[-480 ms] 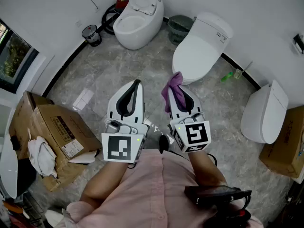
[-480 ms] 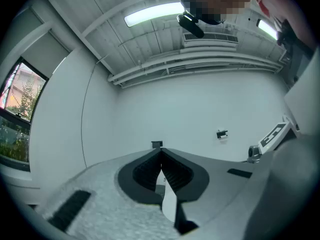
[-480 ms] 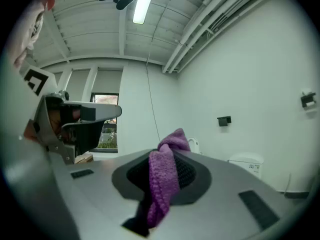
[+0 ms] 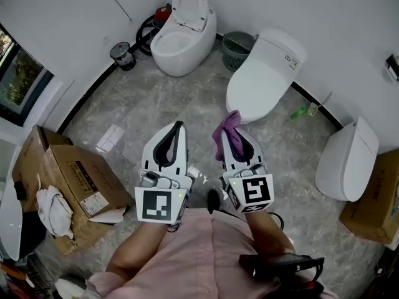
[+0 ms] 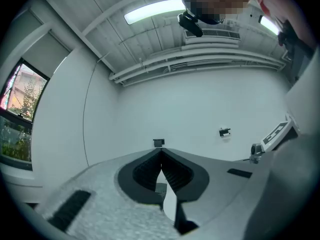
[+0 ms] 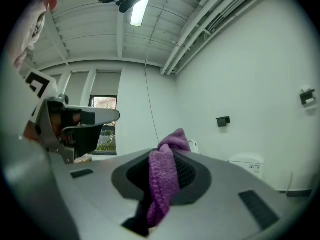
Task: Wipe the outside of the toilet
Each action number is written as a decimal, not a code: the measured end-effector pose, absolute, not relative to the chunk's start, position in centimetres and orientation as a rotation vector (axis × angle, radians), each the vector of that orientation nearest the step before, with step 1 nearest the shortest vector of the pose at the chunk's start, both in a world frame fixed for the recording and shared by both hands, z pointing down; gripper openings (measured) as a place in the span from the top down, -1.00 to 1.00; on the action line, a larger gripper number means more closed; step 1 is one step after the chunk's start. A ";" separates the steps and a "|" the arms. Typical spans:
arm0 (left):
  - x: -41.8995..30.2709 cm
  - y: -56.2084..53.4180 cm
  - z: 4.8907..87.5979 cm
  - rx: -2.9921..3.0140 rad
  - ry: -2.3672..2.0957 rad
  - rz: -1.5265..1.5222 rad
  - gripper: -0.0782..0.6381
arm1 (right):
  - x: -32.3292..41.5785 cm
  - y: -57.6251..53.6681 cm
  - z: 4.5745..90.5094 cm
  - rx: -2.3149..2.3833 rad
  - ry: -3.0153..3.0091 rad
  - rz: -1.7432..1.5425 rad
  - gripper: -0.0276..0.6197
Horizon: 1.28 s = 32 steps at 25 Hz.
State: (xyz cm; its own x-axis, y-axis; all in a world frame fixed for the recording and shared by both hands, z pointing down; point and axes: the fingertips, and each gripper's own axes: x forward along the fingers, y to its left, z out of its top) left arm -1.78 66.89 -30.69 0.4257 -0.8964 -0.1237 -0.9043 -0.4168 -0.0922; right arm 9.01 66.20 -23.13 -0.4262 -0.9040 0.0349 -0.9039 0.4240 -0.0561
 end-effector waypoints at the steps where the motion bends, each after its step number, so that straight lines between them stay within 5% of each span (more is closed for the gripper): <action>1: -1.5 66.8 -30.5 -2.526 1.616 0.077 0.76 | 9.5 66.1 -23.1 -1.685 2.646 -0.115 0.72; 15: -4.5 61.0 -27.1 -2.500 1.800 0.015 0.76 | 9.5 59.2 -20.4 -1.657 2.710 -0.161 0.72; 32: -12.5 36.1 -26.0 -2.580 1.723 0.016 0.76 | 2.1 35.6 -19.5 -1.746 2.689 -0.184 0.72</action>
State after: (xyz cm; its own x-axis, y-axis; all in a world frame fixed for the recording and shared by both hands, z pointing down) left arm -12.45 36.07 -25.99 0.3836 -0.9230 -0.0303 -0.9234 -0.3829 -0.0267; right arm 2.06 35.61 -19.50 -0.4071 -0.9054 0.1207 -0.9134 0.4029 -0.0582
